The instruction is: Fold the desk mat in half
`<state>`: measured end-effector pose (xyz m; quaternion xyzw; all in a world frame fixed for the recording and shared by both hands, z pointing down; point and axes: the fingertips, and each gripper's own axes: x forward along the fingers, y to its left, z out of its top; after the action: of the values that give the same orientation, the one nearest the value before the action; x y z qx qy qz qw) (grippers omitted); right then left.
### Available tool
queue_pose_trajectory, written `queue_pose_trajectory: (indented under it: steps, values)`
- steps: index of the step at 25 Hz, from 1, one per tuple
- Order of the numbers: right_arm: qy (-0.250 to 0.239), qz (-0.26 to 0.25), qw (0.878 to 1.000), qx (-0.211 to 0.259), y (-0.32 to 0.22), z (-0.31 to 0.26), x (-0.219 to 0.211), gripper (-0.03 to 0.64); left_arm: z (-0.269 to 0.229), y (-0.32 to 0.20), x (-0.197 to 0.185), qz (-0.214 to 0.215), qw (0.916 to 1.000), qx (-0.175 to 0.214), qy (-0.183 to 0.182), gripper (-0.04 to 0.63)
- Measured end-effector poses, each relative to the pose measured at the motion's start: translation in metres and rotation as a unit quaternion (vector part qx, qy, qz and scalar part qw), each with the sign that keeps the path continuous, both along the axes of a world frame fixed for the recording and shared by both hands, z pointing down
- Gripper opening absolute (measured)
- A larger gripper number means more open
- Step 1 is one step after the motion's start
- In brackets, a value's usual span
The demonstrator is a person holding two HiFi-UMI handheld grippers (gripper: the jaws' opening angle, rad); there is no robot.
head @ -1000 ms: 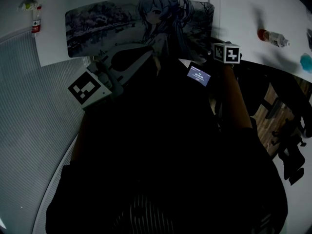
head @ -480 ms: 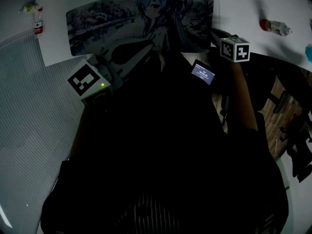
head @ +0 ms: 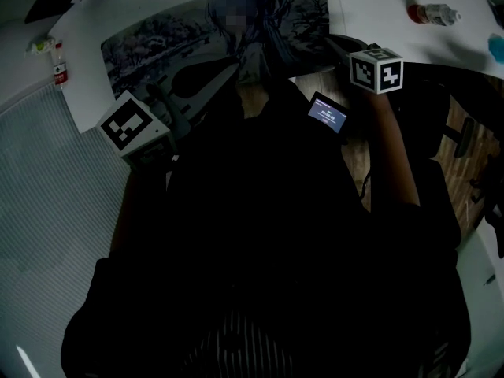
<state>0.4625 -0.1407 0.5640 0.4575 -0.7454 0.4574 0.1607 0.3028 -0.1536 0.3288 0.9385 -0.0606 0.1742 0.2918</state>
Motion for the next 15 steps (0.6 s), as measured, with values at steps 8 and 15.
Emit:
queue_pose_trajectory:
  steps: [8,15]
  values:
    - [0.029,0.036,0.999,-0.009,-0.01,-0.015,-0.036,0.012,-0.009,-0.011,-0.056,0.027,0.9987,0.006,0.042,0.008]
    - [0.041,0.114,0.992,-0.029,-0.041,-0.027,-0.089,0.012,-0.002,-0.051,-0.189,0.017,0.9956,0.011,0.092,0.008]
